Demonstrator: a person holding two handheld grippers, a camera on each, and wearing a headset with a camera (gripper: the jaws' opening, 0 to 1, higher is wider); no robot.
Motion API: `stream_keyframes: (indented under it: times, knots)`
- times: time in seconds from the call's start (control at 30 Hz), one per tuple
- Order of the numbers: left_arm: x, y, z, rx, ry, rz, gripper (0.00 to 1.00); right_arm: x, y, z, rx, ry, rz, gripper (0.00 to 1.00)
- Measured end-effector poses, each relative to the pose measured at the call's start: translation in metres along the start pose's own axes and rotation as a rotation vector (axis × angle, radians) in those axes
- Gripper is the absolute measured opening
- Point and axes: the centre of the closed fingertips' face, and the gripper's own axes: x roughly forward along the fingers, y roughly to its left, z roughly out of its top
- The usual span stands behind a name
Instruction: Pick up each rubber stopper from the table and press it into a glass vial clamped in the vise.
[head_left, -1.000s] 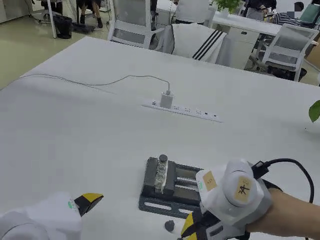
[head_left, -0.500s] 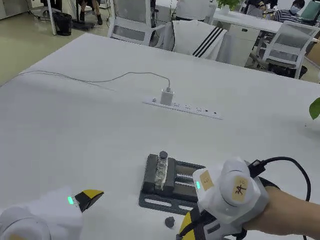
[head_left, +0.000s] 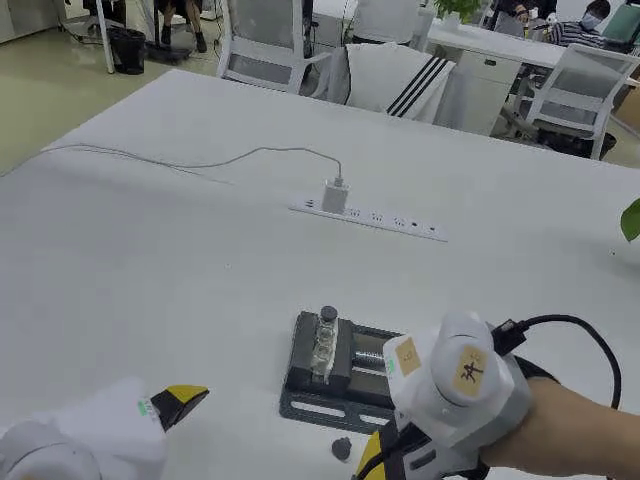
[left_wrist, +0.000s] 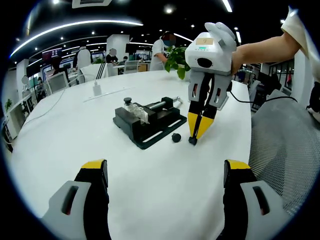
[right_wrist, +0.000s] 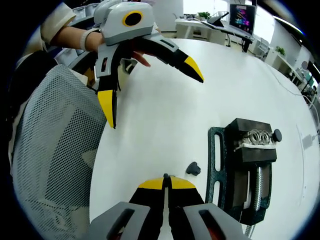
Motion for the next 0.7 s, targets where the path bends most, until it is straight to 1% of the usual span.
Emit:
stream_keyframes:
  times: [0.33,0.47,0.5,0.57,0.6,0.67,0.7]
  knots:
    - [0.002,-0.001,0.002,0.008,0.000,-0.010,0.96,-0.002,0.002,-0.004,0.009,0.011,0.004,0.00]
    - [0.003,-0.002,0.003,0.011,0.000,-0.013,0.95,-0.004,0.002,-0.006,0.027,0.001,-0.001,0.00]
    - [0.003,-0.002,0.003,0.013,-0.001,-0.014,0.95,-0.004,0.001,-0.006,0.036,-0.006,-0.003,0.00]
    - [0.003,-0.003,0.004,0.017,-0.006,-0.014,0.94,-0.006,0.001,-0.003,0.071,-0.037,-0.005,0.00]
    - [0.003,-0.002,0.005,0.018,-0.008,-0.014,0.94,-0.008,-0.001,0.000,0.109,-0.069,-0.013,0.00]
    - [0.003,-0.002,0.007,0.025,-0.012,-0.012,0.94,-0.011,-0.004,0.004,0.148,-0.106,-0.018,0.00]
    - [0.003,-0.002,0.008,0.025,-0.017,-0.013,0.93,-0.014,-0.006,0.007,0.188,-0.133,-0.020,0.00]
